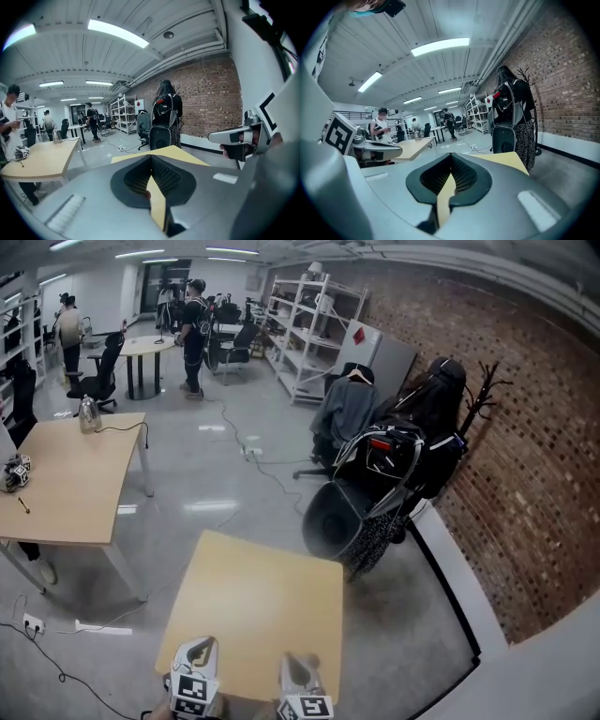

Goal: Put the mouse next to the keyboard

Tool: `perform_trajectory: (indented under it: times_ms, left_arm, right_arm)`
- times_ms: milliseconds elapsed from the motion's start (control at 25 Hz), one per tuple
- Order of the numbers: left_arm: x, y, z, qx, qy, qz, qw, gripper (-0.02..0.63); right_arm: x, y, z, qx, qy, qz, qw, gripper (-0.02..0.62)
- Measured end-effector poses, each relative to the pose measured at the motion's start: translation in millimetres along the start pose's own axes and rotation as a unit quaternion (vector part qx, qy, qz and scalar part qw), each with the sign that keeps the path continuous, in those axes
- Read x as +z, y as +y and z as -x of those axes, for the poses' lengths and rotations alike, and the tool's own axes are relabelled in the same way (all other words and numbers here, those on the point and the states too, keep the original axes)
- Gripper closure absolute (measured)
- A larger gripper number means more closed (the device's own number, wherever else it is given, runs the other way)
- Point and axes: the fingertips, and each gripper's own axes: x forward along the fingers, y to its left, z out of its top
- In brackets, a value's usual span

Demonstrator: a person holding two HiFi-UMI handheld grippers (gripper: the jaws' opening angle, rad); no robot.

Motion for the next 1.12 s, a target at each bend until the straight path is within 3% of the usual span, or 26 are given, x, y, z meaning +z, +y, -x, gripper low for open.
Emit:
perform_trajectory:
  times_ms: [1120]
  left_arm:
    - [16, -1, 3, -0.001, -0.022, -0.004, 0.9998, 0.606]
  right_arm:
    - [9, 4, 6, -0.003, -0.014, 0.004, 1.0, 0.581]
